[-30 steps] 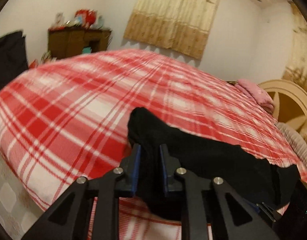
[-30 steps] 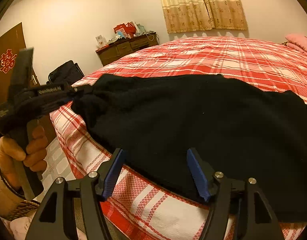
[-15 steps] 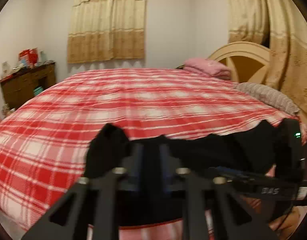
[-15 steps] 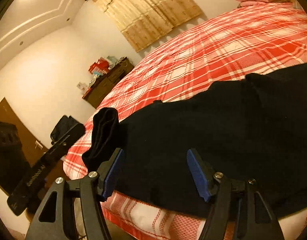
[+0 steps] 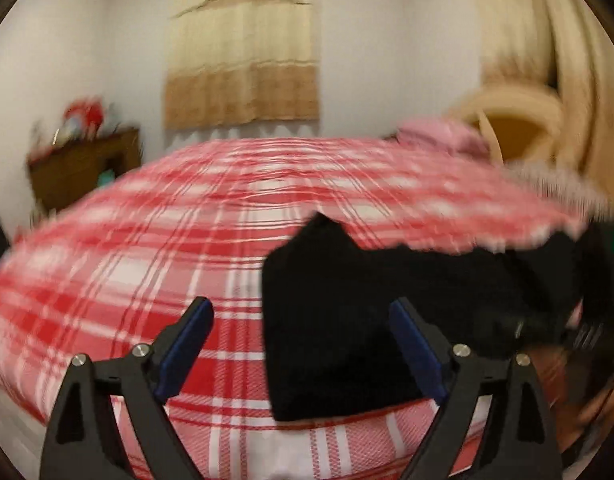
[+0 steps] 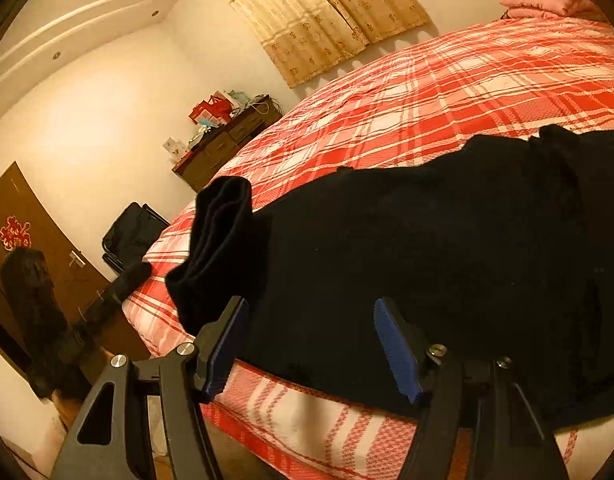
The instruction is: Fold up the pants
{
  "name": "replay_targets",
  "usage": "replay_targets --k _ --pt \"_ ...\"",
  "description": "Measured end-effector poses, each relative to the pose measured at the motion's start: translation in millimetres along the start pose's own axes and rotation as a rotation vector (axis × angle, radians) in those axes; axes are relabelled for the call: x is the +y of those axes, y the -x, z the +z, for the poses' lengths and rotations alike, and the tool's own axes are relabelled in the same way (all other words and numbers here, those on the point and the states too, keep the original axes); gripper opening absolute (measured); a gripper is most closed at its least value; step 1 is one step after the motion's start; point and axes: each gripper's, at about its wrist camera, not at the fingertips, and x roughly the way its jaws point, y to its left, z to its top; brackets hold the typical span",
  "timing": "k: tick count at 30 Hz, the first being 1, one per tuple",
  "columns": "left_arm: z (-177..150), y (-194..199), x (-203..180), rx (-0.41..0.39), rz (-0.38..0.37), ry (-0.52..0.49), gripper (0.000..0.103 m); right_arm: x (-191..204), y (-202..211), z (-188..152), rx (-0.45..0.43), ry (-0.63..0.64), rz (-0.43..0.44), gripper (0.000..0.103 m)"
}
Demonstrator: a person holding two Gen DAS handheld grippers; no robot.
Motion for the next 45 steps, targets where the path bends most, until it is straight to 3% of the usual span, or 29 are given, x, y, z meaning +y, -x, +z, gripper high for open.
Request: replay_targets --k 2,5,7,8,12,14,18,21,23,27,30,33,37,42,45 --pt "-4.1 -3.8 -8.0 0.015 0.014 -0.039 0.092 4.7 0.3 3.5 0.004 -0.025 0.068 0.067" --pt "-6.5 -2.4 9.5 0.038 0.001 0.031 0.092 18.1 -6.4 14.1 -0.003 -0.024 0.128 0.067" --pt "-7.3 1.8 25.4 0.042 0.020 0.075 0.092 25.9 -21.5 23.1 0.017 -0.037 0.157 0.075" --pt "-7.4 1.9 32.0 0.044 0.039 0.090 0.092 29.2 -31.1 26.8 0.033 -0.049 0.162 0.080" --pt "-8.6 8.6 60.6 0.038 0.126 0.162 0.092 46.6 -82.9 29.1 0.153 -0.087 0.192 0.080" --pt "-8.7 11.1 73.2 0.035 0.132 0.205 0.092 61.8 -102.2 23.8 0.204 -0.055 0.172 0.080" --pt "-15.3 11.3 88.0 0.034 0.143 0.241 0.092 82.8 -105.6 18.3 0.198 0.020 0.161 0.080" --pt "-19.7 10.4 96.2 0.027 0.088 0.276 0.092 76.8 -102.9 20.0 0.178 -0.016 0.181 0.080" --pt "-21.4 9.3 93.1 0.021 0.014 0.280 0.092 63.4 -99.0 22.3 0.163 -0.106 0.241 0.080" --pt "-19.9 2.6 62.9 0.029 -0.058 0.210 0.092 43.0 -102.2 24.6 0.158 -0.219 0.296 0.080" --pt "-24.7 -5.7 34.1 0.064 -0.175 0.155 0.092 38.7 -103.0 23.1 0.172 -0.266 0.337 0.080" --pt "-30.8 -5.6 11.0 0.090 -0.232 0.045 0.092 45.6 -109.0 25.1 0.200 -0.222 0.320 0.080" --pt "-35.1 4.3 3.4 0.086 -0.216 -0.079 0.092 59.6 -122.9 27.8 0.254 -0.162 0.267 0.080" --pt "-37.6 13.9 16.1 0.087 -0.203 -0.095 0.092 79.9 -147.1 24.5 0.313 -0.068 0.155 0.082" --pt "-38.1 11.3 23.1 0.098 -0.188 -0.057 0.092 94.1 -149.9 19.5 0.294 0.046 0.099 0.082"
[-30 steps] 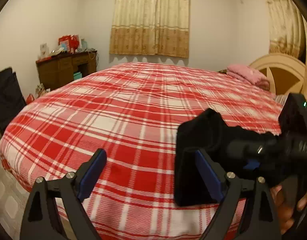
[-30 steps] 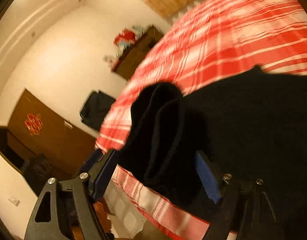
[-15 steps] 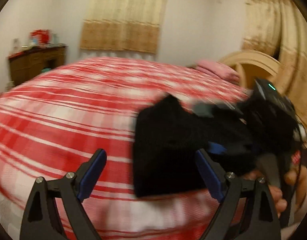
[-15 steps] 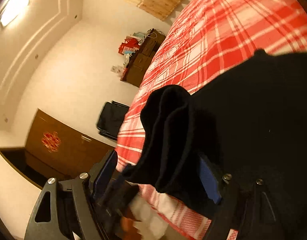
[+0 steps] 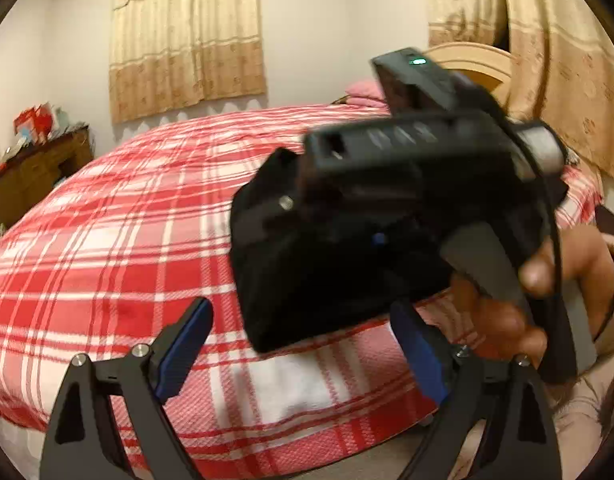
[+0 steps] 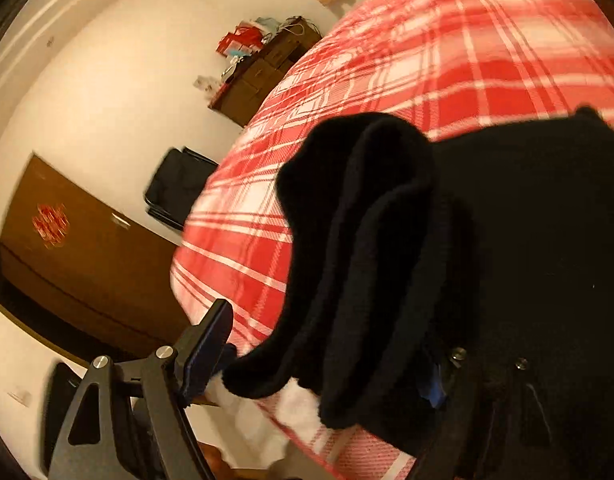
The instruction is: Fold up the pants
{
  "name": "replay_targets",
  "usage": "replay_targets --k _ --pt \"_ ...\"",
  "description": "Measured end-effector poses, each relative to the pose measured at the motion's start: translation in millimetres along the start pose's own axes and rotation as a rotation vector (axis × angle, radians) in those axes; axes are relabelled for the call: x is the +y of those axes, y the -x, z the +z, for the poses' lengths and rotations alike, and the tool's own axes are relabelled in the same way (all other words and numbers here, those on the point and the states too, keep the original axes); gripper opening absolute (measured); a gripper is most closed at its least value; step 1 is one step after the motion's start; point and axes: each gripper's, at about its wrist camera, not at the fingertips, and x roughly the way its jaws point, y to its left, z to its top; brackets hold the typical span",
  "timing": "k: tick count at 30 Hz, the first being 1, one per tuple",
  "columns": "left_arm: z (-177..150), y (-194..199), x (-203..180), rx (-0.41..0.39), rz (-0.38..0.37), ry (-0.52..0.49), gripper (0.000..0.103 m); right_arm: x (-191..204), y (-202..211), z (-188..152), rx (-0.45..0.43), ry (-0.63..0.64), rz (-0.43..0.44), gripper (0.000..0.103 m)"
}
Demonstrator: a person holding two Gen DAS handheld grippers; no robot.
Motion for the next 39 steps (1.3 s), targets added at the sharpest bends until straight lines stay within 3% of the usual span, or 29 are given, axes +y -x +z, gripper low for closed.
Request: replay_targets --k 2,5,7,9,11,14,21,25,31,36,39 --pt "0.1 -1.0 5.9 0.007 0.005 0.038 0.092 4.4 -3.5 -2.7 0.000 0.058 -0.055 0.077" --pt "1.8 0.3 16.5 0.005 0.025 0.087 0.092 15.2 -6.4 -6.7 0.007 0.182 -0.225 0.041" --pt "3.3 1.6 23.7 0.002 0.039 0.122 0.094 21.9 -8.0 -9.9 0.000 0.262 -0.278 0.035" --pt "3.4 -1.2 26.3 0.027 0.039 0.139 0.095 31.7 -7.4 -10.6 -0.007 0.329 -0.311 0.021" --pt "4.5 1.0 25.3 0.011 0.055 0.150 0.094 48.4 3.1 -10.7 -0.046 0.416 -0.330 0.018" --pt "9.1 8.8 28.3 -0.019 0.022 0.173 0.094 63.4 35.0 -7.4 -0.113 0.459 -0.287 0.018" --pt "28.9 13.7 26.8 -0.079 0.008 0.198 0.094 40.9 145.0 15.4 -0.217 0.355 -0.133 0.018" --pt "38.9 12.5 13.7 -0.097 -0.006 0.168 0.094 3.9 220.2 14.1 -0.255 0.277 -0.132 0.018" --pt "54.0 -7.1 -13.2 -0.080 -0.058 0.128 0.094 -77.1 309.8 -5.0 -0.276 0.122 -0.255 0.018" --pt "64.5 -17.7 -44.0 -0.060 -0.077 0.085 0.094 -155.6 337.7 -36.8 -0.241 -0.011 -0.385 0.018" --pt "69.1 -24.4 -59.4 -0.046 -0.095 0.065 0.094 -187.5 344.0 -52.5 -0.245 -0.055 -0.358 0.018"
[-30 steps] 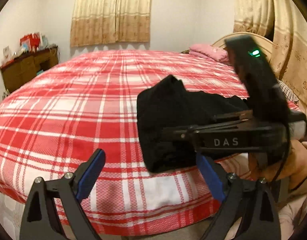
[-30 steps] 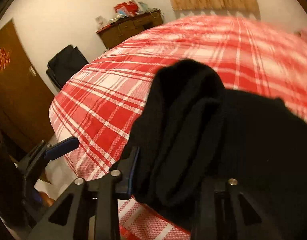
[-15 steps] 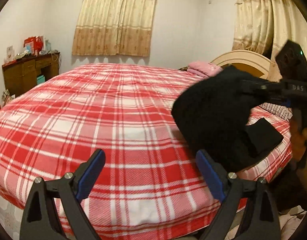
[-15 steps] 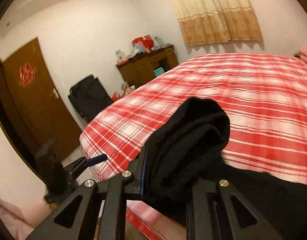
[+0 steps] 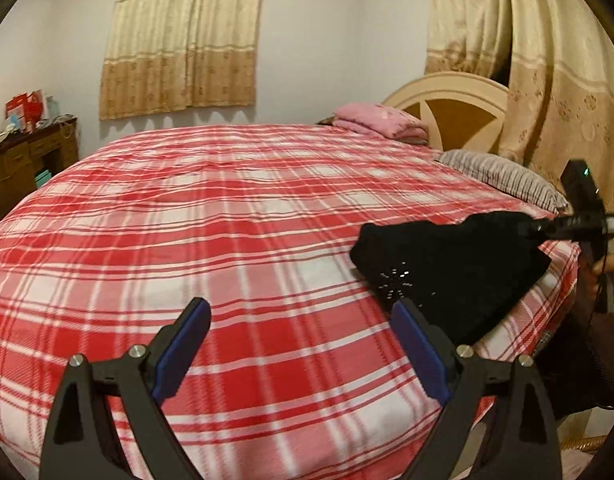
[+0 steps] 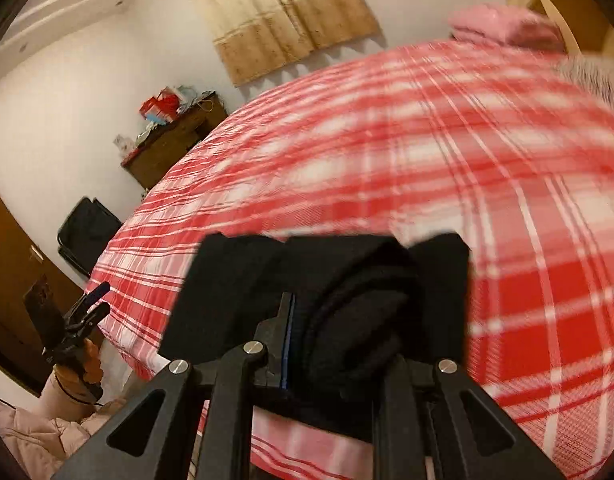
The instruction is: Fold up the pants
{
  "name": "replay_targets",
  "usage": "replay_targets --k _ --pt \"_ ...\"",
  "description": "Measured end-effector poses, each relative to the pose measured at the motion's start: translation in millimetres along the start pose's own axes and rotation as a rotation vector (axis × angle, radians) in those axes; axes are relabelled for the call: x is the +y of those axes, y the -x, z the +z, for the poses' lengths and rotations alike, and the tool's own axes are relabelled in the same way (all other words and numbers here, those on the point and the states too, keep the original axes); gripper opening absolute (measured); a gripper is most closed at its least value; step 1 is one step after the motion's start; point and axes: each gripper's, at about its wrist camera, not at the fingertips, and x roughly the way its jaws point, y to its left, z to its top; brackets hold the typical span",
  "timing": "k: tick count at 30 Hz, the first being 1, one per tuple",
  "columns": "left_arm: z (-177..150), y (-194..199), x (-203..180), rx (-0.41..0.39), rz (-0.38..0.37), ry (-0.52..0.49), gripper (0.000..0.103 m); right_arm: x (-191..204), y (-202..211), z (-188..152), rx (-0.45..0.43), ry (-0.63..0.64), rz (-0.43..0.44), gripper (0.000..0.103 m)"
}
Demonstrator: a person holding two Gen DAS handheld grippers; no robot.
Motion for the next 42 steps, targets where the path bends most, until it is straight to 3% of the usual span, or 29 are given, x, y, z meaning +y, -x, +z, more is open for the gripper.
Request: replay_targets --k 11,13,15,16,17,20,21,24,27,33,35,42 --pt "3.9 -12.3 -38.8 0.047 -0.044 -0.061 0.094 1.6 -9.8 -9.2 0.038 0.062 -0.056 0.019" --pt "4.9 -14.4 -43.9 0.054 -0.055 -0.065 0.094 -7.2 -5.8 -7.0 0.024 -0.028 0.009 0.026" --pt "4.4 -17.5 -48.2 0.064 -0.057 -0.072 0.094 -11.8 -0.8 -3.8 -0.008 -0.080 0.054 0.046" --pt "4.3 -18.9 -51.1 0.070 -0.055 -0.077 0.094 -12.9 3.3 -1.3 -0.035 -0.097 0.042 0.050" --pt "4.8 -19.8 -53.8 0.074 -0.052 -0.086 0.094 -11.4 8.0 1.0 -0.061 -0.105 -0.030 0.050" --pt "4.7 -18.8 -57.8 0.071 -0.050 -0.095 0.095 9.3 28.5 4.2 -0.189 -0.027 -0.456 0.050" --pt "4.4 -19.1 -58.4 0.073 -0.051 -0.094 0.095 21.3 37.0 2.2 -0.236 0.038 -0.521 0.050" --pt "1.7 -20.4 -57.3 0.083 -0.054 -0.077 0.095 46.9 50.6 -11.5 -0.276 0.120 -0.448 0.050" --pt "-2.6 -23.9 -58.2 0.106 -0.065 -0.057 0.095 65.3 47.2 -24.3 -0.263 0.193 -0.413 0.050" --pt "-3.9 -19.7 -65.6 0.104 -0.053 -0.080 0.095 54.6 15.7 -34.1 -0.188 0.163 -0.382 0.050" --pt "-4.8 -19.5 -66.1 0.111 -0.050 -0.080 0.095 40.5 -7.0 -39.4 -0.090 0.138 -0.405 0.044" --pt "-7.0 -22.4 -62.4 0.124 -0.046 -0.062 0.095 40.2 2.8 -37.8 -0.053 0.106 -0.446 0.040"
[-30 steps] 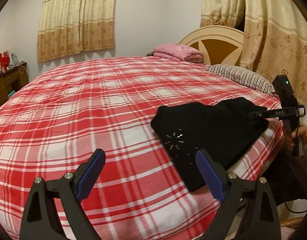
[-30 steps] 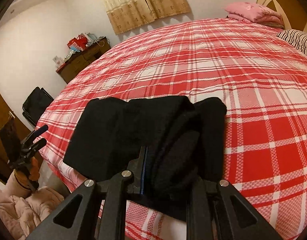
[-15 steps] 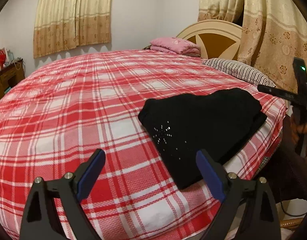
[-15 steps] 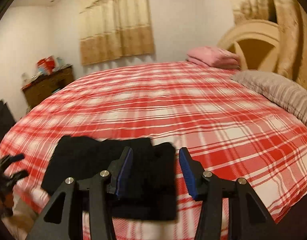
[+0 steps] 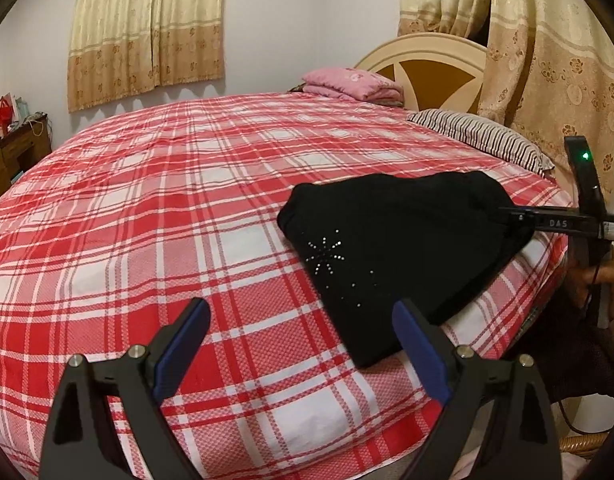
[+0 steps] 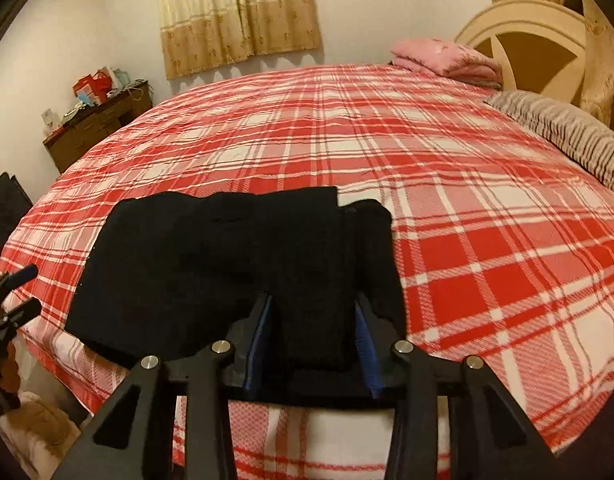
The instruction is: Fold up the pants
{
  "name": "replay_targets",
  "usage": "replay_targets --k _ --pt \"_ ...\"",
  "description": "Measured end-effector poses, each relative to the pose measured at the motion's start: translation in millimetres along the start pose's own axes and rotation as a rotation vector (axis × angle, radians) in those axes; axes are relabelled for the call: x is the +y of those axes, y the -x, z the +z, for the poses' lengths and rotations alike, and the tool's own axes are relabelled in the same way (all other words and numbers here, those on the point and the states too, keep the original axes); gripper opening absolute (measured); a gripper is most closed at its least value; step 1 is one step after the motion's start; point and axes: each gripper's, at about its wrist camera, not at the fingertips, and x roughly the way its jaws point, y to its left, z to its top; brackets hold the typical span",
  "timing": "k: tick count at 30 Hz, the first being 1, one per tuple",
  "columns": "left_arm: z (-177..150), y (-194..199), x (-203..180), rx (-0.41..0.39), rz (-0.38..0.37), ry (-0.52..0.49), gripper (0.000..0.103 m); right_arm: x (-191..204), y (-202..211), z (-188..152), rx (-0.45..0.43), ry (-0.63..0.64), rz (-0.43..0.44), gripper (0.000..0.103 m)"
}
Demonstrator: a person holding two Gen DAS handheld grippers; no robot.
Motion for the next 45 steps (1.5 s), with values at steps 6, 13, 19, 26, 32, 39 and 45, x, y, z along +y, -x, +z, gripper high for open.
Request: replay_targets --k 6,13,19,26,32,39,45 --pt "-0.3 -3.1 3.4 0.000 0.015 0.013 0.095 11.6 33.7 16.7 -0.217 -0.020 -0.065 0.042" --pt "9.9 -9.2 -3.2 -0.008 0.056 -0.001 0.095 47.8 -31.0 42.0 -0.107 0.140 -0.032 0.041" --pt "11.7 -18.9 0.9 0.025 0.092 0.007 0.095 46.5 -60.1 44.4 -0.040 0.136 -0.111 0.043" --pt "27.1 -30.1 3.1 0.023 0.080 0.074 0.095 12.9 -6.6 23.8 -0.216 -0.021 -0.104 0.061" --pt "43.6 -63.1 -20.9 0.074 0.154 0.097 0.098 -26.6 -24.9 5.8 -0.135 -0.227 0.003 0.080" --pt "28.4 -90.6 -27.8 0.196 0.141 0.171 0.098 -13.3 -30.1 4.0 -0.116 -0.158 0.026 0.080" --pt "25.5 -95.5 -26.3 0.208 0.115 0.259 0.102 0.9 -33.0 0.8 -0.083 -0.073 -0.031 0.080"
